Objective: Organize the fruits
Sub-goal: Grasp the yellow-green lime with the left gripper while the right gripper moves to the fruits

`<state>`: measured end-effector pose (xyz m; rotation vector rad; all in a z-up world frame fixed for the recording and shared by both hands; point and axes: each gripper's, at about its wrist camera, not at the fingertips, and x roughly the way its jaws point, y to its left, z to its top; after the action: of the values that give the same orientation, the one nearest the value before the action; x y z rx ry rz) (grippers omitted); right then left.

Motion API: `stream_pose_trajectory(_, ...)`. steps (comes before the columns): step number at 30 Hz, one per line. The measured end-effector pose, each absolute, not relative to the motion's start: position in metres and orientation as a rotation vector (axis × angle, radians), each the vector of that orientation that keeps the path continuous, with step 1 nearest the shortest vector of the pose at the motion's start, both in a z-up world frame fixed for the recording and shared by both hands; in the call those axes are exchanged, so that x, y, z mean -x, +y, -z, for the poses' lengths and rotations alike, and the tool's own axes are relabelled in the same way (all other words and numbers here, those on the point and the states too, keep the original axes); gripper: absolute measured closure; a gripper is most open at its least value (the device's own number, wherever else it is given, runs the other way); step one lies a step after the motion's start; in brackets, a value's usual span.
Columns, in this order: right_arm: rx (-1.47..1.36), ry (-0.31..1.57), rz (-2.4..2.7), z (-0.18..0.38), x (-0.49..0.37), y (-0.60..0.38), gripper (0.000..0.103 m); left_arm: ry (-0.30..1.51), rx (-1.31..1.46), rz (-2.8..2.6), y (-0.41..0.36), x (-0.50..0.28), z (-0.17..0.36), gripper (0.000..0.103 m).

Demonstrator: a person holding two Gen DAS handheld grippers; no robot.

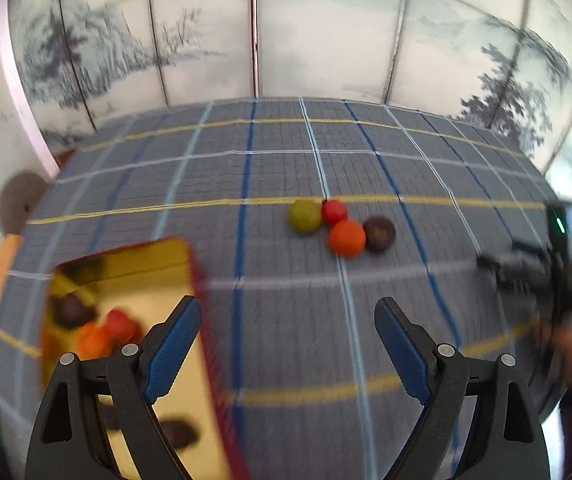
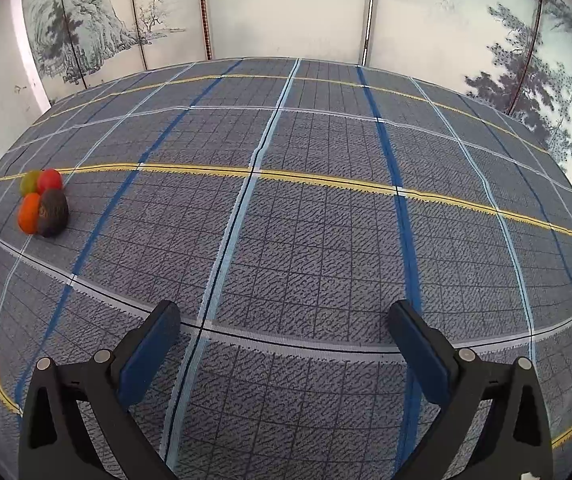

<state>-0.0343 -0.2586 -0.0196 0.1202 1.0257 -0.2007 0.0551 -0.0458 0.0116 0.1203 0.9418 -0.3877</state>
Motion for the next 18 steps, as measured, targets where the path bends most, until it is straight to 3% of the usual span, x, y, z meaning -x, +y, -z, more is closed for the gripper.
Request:
stream_pose_trajectory(10,-0.125,1.025,0.198,0.019,0.034,-0.260,0.000,1.110,0.263,0.385,-0.059,-0.163,0.038,0.020)
stream_pose_trajectory(18,-0.132,1.021,0.193,0.019,0.034,-0.259,0.000,1.147,0.343,0.340,-0.062,-0.184,0.062,0.021)
